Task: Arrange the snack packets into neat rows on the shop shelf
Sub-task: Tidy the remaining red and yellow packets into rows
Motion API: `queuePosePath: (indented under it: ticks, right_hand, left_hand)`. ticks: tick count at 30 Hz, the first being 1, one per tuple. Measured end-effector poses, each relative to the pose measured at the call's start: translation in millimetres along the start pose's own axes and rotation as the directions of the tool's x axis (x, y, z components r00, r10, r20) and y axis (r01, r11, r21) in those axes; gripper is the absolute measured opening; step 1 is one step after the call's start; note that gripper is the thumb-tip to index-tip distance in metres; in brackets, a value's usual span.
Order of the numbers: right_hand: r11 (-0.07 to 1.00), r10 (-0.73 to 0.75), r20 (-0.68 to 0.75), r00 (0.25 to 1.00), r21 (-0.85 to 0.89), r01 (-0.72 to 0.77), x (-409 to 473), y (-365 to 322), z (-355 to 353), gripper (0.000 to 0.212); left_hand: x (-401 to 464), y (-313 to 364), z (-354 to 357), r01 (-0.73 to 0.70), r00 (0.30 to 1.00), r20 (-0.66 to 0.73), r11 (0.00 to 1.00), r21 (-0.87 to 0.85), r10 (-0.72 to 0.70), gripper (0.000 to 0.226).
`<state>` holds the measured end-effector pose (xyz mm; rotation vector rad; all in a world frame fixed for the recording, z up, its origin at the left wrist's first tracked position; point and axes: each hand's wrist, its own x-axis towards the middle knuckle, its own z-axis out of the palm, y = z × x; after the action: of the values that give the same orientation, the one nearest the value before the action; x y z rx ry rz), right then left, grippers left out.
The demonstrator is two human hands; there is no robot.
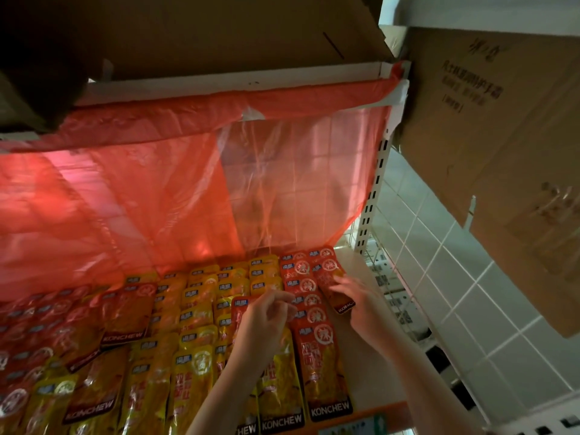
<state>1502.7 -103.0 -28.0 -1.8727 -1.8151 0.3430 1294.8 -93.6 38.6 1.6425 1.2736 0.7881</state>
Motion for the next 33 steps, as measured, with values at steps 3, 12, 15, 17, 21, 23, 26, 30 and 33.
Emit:
queuePosePath:
  ticks: [3, 12, 15, 17, 21, 23, 26, 30, 33]
  right_hand:
    - [0.998, 0.009, 0.054, 0.998, 0.062, -0.012, 1, 3, 4, 0.053]
    - [0.936, 0.316, -0.178, 0.932, 0.218, -0.276, 29, 7, 17, 0.043]
    - [0.926, 0.361, -0.13, 0.924, 0.169, -0.338, 38, 5, 21, 0.056]
    - [0.929, 0.356, -0.14, 0.924, 0.162, -0.334, 44, 2, 22, 0.05]
    - [0.889, 0.381, -0.141, 0.914, 0.325, -0.321, 55, -7, 25, 0.035]
    - [0.891, 0.382, -0.171, 0.908, 0.329, -0.313, 56, -9, 25, 0.029]
    - [0.888, 0.4, -0.213, 0.891, 0.329, -0.32, 56, -11, 28, 0.017]
    - [0.849, 0.461, -0.2, 0.865, 0.383, -0.364, 61, -7, 38, 0.014]
    - [0.844, 0.446, -0.188, 0.875, 0.415, -0.341, 65, -13, 35, 0.012]
  left_hand:
    - [-3, -2, -2, 0.013, 1.0, -0.001, 1.0, -0.021, -0.013, 0.018]
    - [-7, -7, -7, 0.008, 0.999, -0.044, 0.999, -0.036, -0.01, 0.019]
    - [-9, -5, -9, 0.008, 0.999, -0.051, 0.999, -0.041, -0.01, 0.018]
    - [-10, -5, -11, 0.003, 0.998, -0.059, 0.999, -0.032, -0.005, 0.017]
    - [-10, -9, -14, 0.008, 0.998, -0.066, 1.0, -0.028, -0.01, 0.017]
    - [-11, -11, -15, 0.016, 0.997, -0.07, 0.999, -0.03, -0.018, 0.017]
    - [-12, -13, -17, 0.019, 0.996, -0.082, 0.999, -0.043, -0.023, 0.019]
    - [-12, -15, -20, 0.038, 0.994, -0.098, 0.998, -0.052, -0.043, 0.019]
    - [-12, -17, -25, 0.027, 0.994, -0.108, 0.999, -0.034, -0.031, 0.02]
